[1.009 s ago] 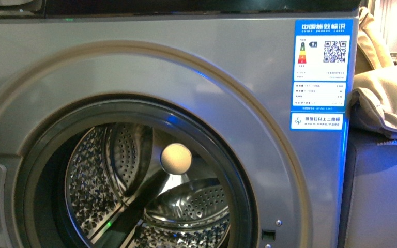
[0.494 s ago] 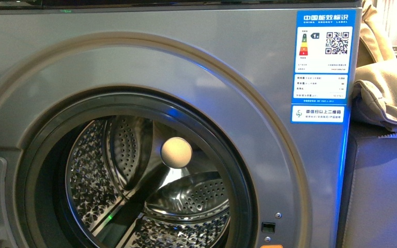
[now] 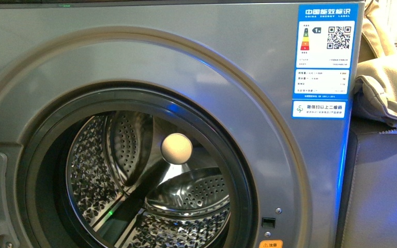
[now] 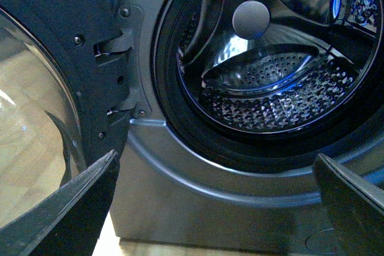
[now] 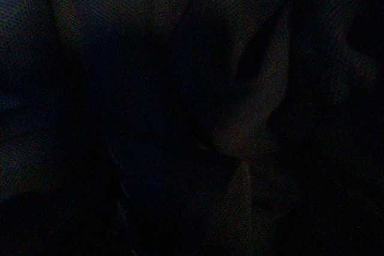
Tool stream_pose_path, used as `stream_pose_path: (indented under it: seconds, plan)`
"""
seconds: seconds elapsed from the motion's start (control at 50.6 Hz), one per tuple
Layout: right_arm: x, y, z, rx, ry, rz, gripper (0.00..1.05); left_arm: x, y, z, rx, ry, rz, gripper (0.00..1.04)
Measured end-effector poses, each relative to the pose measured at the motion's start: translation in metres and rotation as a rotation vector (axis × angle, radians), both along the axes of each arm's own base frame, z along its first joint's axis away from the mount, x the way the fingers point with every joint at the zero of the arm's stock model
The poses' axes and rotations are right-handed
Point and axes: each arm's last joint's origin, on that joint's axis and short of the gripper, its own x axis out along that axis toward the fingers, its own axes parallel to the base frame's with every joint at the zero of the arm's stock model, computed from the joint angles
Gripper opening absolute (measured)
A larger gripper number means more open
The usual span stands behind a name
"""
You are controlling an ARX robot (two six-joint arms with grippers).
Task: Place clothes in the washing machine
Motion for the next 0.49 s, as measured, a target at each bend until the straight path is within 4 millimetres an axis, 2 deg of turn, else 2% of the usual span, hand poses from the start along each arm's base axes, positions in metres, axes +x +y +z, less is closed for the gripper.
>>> stream_pose_path:
  seconds: [0.494]
  plan:
    - [-0.012,-0.002,-0.033,0.022,-0.013,0.017,0.97,0.000,0.000,0.000,0.000,0.000,0.000,0.98]
